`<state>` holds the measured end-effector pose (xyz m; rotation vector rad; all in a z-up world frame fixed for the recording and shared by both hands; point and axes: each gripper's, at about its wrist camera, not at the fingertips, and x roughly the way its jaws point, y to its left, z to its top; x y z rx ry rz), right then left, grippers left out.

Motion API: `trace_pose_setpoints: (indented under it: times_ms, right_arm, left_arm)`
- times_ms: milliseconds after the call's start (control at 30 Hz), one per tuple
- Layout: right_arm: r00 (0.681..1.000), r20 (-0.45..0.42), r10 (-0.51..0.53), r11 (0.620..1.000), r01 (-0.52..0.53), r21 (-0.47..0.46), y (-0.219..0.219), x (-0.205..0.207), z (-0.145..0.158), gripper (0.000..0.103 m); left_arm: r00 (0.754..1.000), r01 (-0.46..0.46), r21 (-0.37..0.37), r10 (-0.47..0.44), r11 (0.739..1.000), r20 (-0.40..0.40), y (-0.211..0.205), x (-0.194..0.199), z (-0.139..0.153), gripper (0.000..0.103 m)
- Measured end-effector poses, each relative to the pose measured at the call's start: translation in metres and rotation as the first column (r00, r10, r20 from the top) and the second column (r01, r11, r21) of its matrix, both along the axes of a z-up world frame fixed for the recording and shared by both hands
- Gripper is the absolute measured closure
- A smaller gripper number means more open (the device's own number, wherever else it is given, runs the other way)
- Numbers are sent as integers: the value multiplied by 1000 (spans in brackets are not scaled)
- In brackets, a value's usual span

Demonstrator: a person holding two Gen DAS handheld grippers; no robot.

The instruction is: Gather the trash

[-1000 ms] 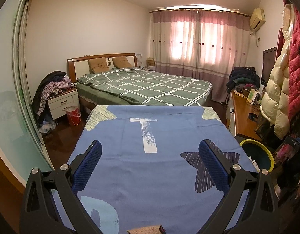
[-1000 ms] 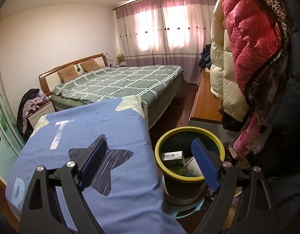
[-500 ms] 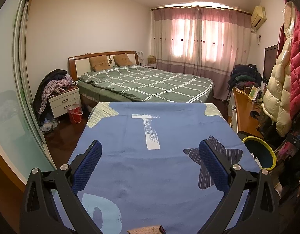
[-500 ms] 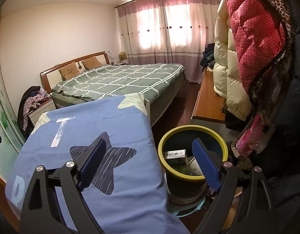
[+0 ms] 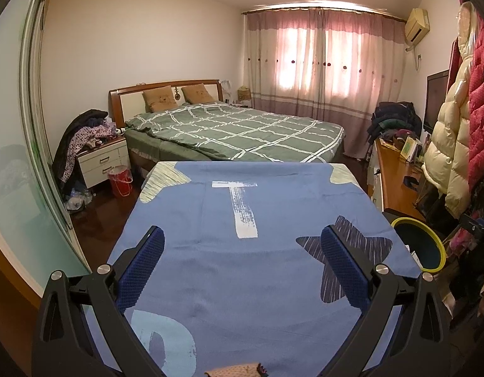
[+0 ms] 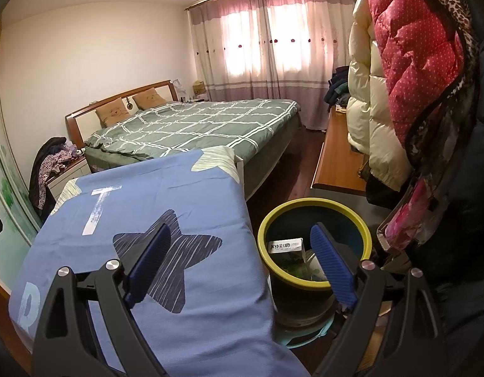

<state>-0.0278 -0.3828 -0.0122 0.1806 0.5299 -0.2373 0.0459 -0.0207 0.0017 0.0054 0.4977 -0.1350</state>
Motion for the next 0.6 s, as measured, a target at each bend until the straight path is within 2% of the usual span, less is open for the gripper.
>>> trace_pose_setpoints:
  times_ms: [600]
  right_arm:
    - [1000,-4,4,1000,-4,3,1,2,-3,16]
  left_arm:
    - [1000,0,2,0,1000,-5,1,6,1,5]
